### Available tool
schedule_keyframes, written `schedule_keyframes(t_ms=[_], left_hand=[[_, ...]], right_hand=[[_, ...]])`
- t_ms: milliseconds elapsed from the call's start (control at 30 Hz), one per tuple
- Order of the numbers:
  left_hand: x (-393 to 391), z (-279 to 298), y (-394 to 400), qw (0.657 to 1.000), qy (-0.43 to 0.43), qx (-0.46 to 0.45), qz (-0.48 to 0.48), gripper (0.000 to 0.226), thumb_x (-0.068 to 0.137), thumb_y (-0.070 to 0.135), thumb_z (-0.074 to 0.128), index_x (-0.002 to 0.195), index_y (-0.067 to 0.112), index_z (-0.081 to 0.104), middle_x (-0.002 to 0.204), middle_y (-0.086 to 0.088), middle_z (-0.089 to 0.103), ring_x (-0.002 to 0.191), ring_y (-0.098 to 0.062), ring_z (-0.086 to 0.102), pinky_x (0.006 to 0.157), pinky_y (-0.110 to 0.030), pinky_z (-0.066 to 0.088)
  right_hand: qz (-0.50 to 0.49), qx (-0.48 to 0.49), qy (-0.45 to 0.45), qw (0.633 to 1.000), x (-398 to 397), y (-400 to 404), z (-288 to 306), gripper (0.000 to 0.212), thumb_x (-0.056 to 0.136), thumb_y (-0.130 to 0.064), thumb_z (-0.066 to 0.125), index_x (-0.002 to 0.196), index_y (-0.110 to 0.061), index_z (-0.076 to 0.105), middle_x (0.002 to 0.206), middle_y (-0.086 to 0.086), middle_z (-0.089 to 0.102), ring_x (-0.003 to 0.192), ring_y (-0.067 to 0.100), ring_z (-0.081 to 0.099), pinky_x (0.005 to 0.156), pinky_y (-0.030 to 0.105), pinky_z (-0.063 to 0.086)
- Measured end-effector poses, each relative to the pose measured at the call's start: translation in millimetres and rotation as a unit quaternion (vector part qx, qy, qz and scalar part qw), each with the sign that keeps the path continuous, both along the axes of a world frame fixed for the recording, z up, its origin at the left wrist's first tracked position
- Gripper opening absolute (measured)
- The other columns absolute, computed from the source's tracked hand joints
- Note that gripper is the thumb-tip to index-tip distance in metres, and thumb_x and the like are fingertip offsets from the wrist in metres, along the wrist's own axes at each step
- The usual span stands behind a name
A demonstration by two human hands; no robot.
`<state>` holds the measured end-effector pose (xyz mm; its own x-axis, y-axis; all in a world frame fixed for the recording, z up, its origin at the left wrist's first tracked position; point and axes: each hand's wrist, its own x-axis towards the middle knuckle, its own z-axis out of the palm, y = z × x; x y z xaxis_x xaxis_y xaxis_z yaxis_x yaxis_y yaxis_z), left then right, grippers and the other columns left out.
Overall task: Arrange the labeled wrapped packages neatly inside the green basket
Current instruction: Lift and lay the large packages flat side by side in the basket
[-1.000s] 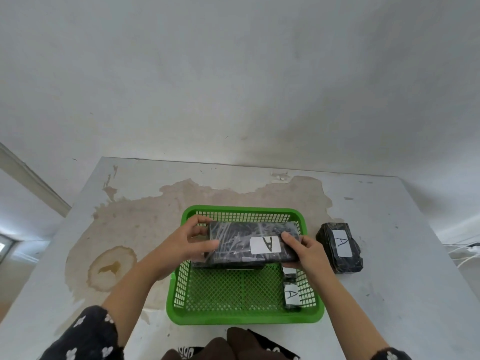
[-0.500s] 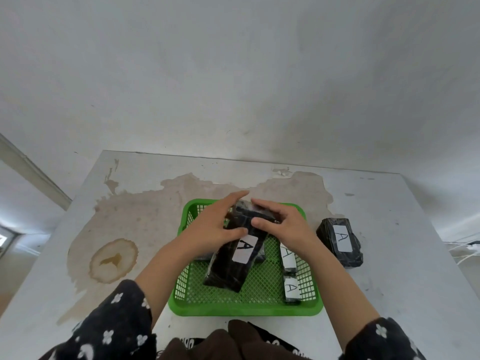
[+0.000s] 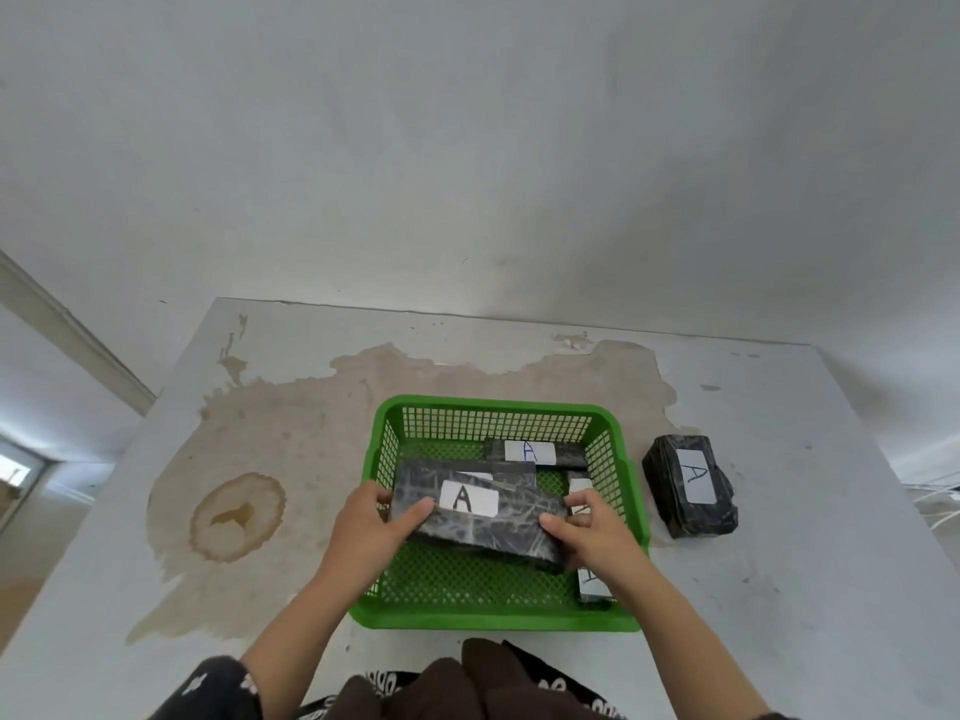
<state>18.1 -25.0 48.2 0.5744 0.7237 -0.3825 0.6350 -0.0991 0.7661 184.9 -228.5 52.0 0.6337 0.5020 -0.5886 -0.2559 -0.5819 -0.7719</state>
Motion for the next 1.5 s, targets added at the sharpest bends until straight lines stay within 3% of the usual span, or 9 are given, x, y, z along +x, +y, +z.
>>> schedule_keyframes(t_ms=[100,167,300,500,633,833,1100,1333,1500], left_hand=[[-3.2,-6.4,-1.7,0.988,0.062,0.095,-0.101,0.038,0.078,0.046,0.069,0.074,0.016,0.046,0.072,-0.001,0.050,0.064,-0.017,0.048,0.053,-0.028,0.031],[-1.0,-8.7,-2.9,0.983,0.065,0.122,-0.119,0.033,0.078,0.040,0.071,0.094,0.017,0.053,0.091,-0.001,0.056,0.086,-0.019,0.056,0.064,-0.026,0.039],[5.8,-14.6,-6.2,0.969,0.048,0.158,-0.186,0.064,0.079,0.026,0.072,0.134,0.015,0.041,0.134,-0.003,0.043,0.122,-0.020,0.045,0.096,-0.027,0.037],[20.6,-28.7,-9.0,0.956,0.108,0.104,-0.251,0.093,0.078,0.043,0.071,0.149,0.015,0.017,0.159,-0.008,-0.005,0.146,-0.024,-0.002,0.118,-0.037,0.013],[25.9,-40.6,-6.5,0.967,0.128,0.080,-0.205,0.107,0.076,0.040,0.074,0.150,0.011,0.001,0.157,-0.012,-0.019,0.146,-0.027,-0.006,0.117,-0.035,0.011],[26.1,-49.7,-7.9,0.981,0.093,0.059,-0.161,0.110,0.072,0.033,0.079,0.149,0.010,0.004,0.159,-0.008,-0.009,0.146,-0.024,0.000,0.117,-0.034,0.011],[40.0,-51.9,-20.8,0.981,0.058,0.091,-0.164,0.101,0.078,0.020,0.074,0.149,0.011,0.004,0.158,-0.006,0.011,0.144,-0.024,0.015,0.117,-0.034,0.016],[45.8,-54.1,-28.8,0.984,0.055,0.070,-0.151,0.102,0.077,0.025,0.075,0.149,0.011,0.003,0.159,-0.006,0.005,0.145,-0.023,0.009,0.116,-0.033,0.013],[39.9,-56.0,-25.9,0.995,0.057,0.003,-0.086,0.102,0.077,0.027,0.075,0.150,0.011,0.005,0.159,-0.009,0.008,0.144,-0.027,0.014,0.113,-0.033,0.024]], right_hand=[[0.048,-0.057,-0.052,0.996,-0.4,0.8,-9.0,0.036,0.084,-0.032,0.067,0.107,-0.016,0.045,0.097,0.012,0.061,0.079,0.025,0.062,0.060,0.032,0.048],[0.066,-0.071,-0.055,0.994,-1.0,3.4,-13.5,0.033,0.086,-0.030,0.065,0.107,-0.017,0.045,0.100,0.016,0.060,0.079,0.026,0.062,0.056,0.030,0.049],[0.098,-0.104,-0.064,0.988,-5.5,9.9,-23.0,0.031,0.086,-0.030,0.065,0.108,-0.019,0.046,0.107,0.012,0.060,0.086,0.022,0.061,0.058,0.026,0.044],[0.092,-0.139,-0.094,0.982,-11.5,21.6,-32.1,0.033,0.082,-0.029,0.070,0.102,-0.016,0.047,0.098,0.007,0.056,0.075,0.022,0.060,0.062,0.034,0.054],[0.077,-0.166,-0.120,0.976,-12.0,26.3,-33.5,0.036,0.077,-0.027,0.076,0.099,-0.014,0.051,0.103,0.012,0.058,0.083,0.027,0.063,0.070,0.044,0.059],[0.059,-0.164,-0.146,0.974,-14.1,22.1,-37.7,0.042,0.079,-0.026,0.073,0.107,-0.012,0.045,0.096,0.013,0.063,0.081,0.027,0.063,0.076,0.046,0.057],[0.117,-0.162,-0.128,0.971,-11.4,15.8,-35.4,0.099,0.068,-0.014,0.083,0.146,-0.017,0.022,0.141,0.010,0.044,0.125,0.026,0.047,0.102,0.040,0.045],[0.170,-0.186,-0.192,0.949,-18.7,10.7,-36.9,0.081,0.071,-0.016,0.080,0.138,-0.018,0.034,0.139,0.011,0.042,0.126,0.028,0.043,0.101,0.034,0.039],[0.146,-0.182,-0.229,0.945,-11.7,0.9,-36.5,0.072,0.070,-0.015,0.080,0.130,-0.016,0.041,0.119,0.013,0.060,0.096,0.024,0.057,0.076,0.029,0.045]])
